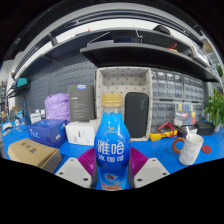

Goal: Pour water

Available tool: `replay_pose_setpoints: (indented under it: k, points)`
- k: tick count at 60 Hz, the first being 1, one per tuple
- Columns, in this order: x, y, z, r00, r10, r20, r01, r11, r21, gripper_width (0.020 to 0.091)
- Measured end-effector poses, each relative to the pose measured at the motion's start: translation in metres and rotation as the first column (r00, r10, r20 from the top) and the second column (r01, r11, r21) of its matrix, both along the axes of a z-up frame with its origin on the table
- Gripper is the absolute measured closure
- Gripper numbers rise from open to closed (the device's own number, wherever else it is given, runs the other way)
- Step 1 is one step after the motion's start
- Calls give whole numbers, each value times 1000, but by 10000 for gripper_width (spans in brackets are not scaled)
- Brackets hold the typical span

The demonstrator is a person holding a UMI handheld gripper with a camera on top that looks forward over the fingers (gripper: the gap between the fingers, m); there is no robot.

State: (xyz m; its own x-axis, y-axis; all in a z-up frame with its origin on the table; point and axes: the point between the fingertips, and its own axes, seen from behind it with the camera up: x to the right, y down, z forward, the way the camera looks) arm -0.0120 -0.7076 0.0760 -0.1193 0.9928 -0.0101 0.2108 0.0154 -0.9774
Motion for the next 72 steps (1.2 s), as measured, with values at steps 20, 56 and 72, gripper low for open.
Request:
replay_pose_setpoints:
  k: [20, 56, 72]
  points:
    - [-11, 22, 5, 1000, 15, -26, -20, 981, -191, 735]
    - [-46, 153, 55, 949, -53, 310, 311, 11, -950, 732]
    - [-54, 164, 52, 911, 57, 408, 400, -363, -842, 730]
